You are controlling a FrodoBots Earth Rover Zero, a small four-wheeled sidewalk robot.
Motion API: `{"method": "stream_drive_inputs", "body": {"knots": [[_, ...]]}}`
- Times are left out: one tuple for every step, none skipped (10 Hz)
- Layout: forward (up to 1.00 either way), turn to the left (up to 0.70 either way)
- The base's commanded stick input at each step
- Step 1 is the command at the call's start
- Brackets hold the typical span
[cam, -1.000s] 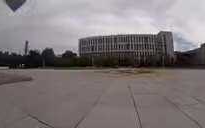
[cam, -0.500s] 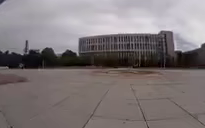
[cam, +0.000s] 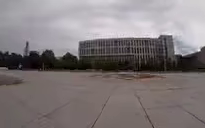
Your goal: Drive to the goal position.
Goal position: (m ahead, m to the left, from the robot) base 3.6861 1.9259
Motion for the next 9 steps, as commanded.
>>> {"method": "stream_drive_inputs", "body": {"knots": [[0.70, 0.00], [0.70, 0.00], [0.70, 0.00], [0.70, 0.00], [0.70, 0.00], [0.70, 0.00], [0.70, 0.00], [0.70, 0.00], [0.70, 0.00]]}}
